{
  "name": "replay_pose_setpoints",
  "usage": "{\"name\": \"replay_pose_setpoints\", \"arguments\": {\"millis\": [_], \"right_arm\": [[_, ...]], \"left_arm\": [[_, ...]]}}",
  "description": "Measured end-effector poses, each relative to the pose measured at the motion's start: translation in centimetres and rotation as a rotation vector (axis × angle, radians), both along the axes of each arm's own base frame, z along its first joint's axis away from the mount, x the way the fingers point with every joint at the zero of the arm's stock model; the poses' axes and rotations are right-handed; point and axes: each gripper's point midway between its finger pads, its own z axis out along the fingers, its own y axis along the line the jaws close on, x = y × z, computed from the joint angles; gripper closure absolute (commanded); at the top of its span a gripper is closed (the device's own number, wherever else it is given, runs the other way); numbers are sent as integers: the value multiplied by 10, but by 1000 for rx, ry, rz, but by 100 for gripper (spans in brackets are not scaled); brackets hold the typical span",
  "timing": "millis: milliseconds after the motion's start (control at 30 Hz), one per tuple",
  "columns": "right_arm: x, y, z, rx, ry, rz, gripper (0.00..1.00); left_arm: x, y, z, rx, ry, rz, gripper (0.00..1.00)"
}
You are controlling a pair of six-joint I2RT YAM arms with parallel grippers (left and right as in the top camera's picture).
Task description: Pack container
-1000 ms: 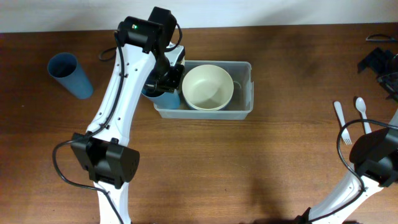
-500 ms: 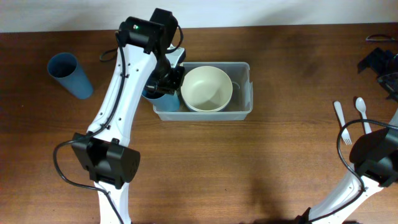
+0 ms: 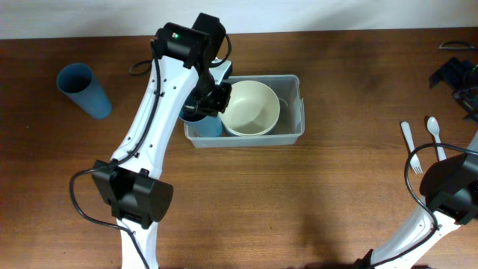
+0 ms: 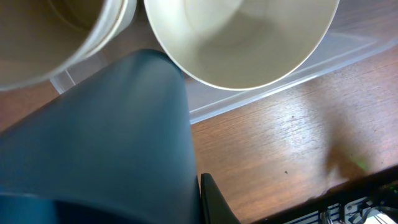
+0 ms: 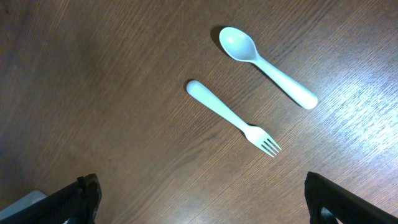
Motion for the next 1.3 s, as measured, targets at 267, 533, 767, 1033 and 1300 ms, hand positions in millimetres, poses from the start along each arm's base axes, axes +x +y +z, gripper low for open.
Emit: {"name": "replay_pose_setpoints", "arguments": {"millis": [267, 533, 767, 1033, 1300], "right_arm": [[0, 0, 0, 0, 0, 0, 1], [0, 0, 0, 0, 0, 0, 1], [0, 0, 0, 0, 0, 0, 1], [0, 0, 0, 0, 0, 0, 1], [0, 0, 0, 0, 0, 0, 1]], "left_arm": [[0, 0, 0, -1, 2, 14, 99], [0, 0, 0, -1, 2, 15, 98], [-6, 2, -12, 17, 45, 18, 99], [-8, 5, -16, 31, 58, 19, 82], [-7, 7, -16, 47, 56, 34, 63]]}}
